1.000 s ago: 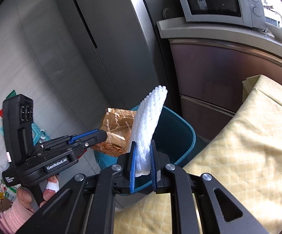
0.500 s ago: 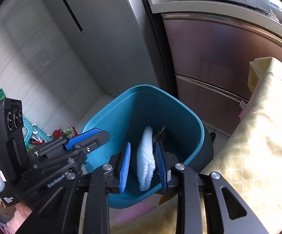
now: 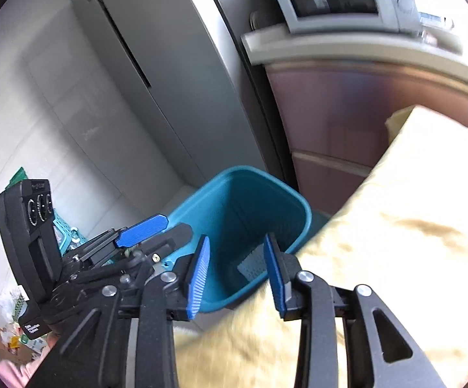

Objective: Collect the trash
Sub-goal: 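Open both tools over the bin to drop the wrapper and net, then grasp a white paper cup with the left tool while the right tool grasps another cup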

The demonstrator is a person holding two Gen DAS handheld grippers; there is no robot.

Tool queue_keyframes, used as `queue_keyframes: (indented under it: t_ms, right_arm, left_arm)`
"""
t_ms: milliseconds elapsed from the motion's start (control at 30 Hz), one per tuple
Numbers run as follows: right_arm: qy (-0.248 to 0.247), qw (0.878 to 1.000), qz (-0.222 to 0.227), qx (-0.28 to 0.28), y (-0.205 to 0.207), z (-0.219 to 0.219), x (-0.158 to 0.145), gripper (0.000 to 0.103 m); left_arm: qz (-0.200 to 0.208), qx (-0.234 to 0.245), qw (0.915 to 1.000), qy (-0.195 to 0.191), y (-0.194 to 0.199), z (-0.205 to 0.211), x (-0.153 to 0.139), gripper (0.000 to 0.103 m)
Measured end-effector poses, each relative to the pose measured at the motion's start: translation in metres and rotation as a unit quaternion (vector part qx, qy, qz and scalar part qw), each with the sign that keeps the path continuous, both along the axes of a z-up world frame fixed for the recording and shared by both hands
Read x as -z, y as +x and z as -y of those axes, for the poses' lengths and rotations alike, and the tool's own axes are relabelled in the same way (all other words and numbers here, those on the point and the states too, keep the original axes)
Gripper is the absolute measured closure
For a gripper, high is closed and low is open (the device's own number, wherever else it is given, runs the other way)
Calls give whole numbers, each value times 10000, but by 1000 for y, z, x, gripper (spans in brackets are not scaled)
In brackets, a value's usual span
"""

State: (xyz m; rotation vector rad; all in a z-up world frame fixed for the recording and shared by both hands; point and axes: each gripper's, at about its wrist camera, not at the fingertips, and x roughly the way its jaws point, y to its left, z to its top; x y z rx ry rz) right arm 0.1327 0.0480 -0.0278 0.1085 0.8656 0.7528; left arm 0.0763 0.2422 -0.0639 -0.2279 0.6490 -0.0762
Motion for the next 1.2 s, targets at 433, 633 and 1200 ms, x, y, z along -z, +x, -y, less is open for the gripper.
queue_keyframes:
  t_ms: [433,633,1200]
  right_arm:
    - [-40,9871,880,1337,-97,176,-48,59]
    - [-189,9689,860,2313,-132,256,-43,59]
    - [90,9225,268,3850,-175,413,5,54]
  left_arm:
    - [379,2438,9687,-287,-49,148,-30,41]
    - [151,3562,9321,-644,-72,220,-24,40]
    - [-887,4867,8621,-1100,-92,336,10,42]
